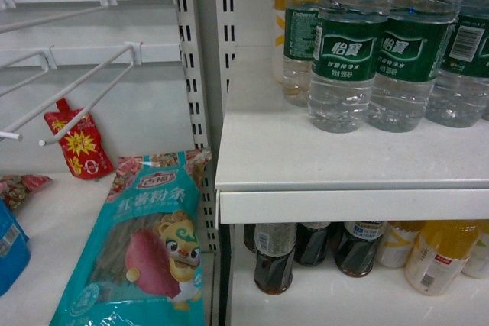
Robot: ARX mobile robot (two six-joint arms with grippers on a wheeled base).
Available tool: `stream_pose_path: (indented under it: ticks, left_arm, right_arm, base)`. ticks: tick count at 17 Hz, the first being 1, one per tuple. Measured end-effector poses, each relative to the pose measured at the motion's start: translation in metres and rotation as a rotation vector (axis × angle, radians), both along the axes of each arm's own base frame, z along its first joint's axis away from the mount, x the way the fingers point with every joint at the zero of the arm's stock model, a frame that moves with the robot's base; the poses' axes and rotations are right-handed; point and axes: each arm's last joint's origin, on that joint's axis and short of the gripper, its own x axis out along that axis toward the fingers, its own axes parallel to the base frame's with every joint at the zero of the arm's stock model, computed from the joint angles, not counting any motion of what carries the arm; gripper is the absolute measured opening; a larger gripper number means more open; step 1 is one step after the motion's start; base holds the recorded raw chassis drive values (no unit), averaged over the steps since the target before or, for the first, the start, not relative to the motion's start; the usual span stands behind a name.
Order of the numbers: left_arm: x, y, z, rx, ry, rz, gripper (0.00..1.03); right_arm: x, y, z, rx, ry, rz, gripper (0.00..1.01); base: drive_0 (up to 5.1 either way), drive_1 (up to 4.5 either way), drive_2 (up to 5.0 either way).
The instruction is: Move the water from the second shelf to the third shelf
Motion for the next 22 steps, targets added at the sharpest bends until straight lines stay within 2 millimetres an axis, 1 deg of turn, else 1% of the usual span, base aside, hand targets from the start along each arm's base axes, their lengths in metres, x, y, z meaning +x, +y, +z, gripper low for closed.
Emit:
stream_pose_path:
  ticks: [9,10,11,12,15,16,17,18,19,22]
  left_arm:
    - [0.0,0.0,0.0,0.0,0.0,-0.001,0.98]
    - [0.0,0.0,0.0,0.0,0.0,-0.001,0.98]
    - [0.0,0.0,0.0,0.0,0.0,0.0,0.98]
    - [0.0,0.0,0.0,0.0,-0.002,-0.001,0.98]
    - [0.0,0.0,0.0,0.0,-0.001,-0.001,0.98]
    - [0.0,0.0,0.0,0.0,-0.001,-0.001,0.98]
    - [0.0,0.0,0.0,0.0,-0.001,-0.001,0.98]
    - [0.0,0.0,0.0,0.0,-0.001,-0.001,0.98]
    - [0.0,0.0,0.0,0.0,-0.001,-0.001,0.98]
    - [0.0,0.0,0.0,0.0,-0.001,-0.001,0.98]
  right_arm:
    - [0.0,0.0,0.0,0.0,0.0,0.0,0.4]
    - [0.0,0.0,-0.001,0.005,0.03,-0.024,0.4]
    - [0.004,-0.001,-0.001,0.005,0.052,-0.044,0.4]
    - [0.01,-0.001,0.003,0.005,0.06,-0.047,0.4]
    - [0.027,0.005,0.027,0.01,-0.007,-0.016,0.4]
    - [0.034,0.008,0.03,0.01,-0.013,0.002,0.4]
    - [0.042,0.013,0.027,0.008,0.01,0.018,0.4]
    - [0.058,0.02,0.015,0.0,0.084,0.034,0.4]
    - [0.069,0.024,0.014,-0.001,0.115,0.036,0.4]
    - [0.085,0.027,0.025,-0.001,0.104,0.034,0.4]
  base:
    - [0.0,0.0,0.0]
    - [0.0,0.0,0.0]
    - [0.0,0.0,0.0]
    - [0.0,0.0,0.0]
    - [0.0,0.0,0.0]
    - [0.0,0.0,0.0]
    - [0.0,0.0,0.0]
    - [0.0,0.0,0.0]
    - [0.0,0.0,0.0]
    - [0.0,0.0,0.0]
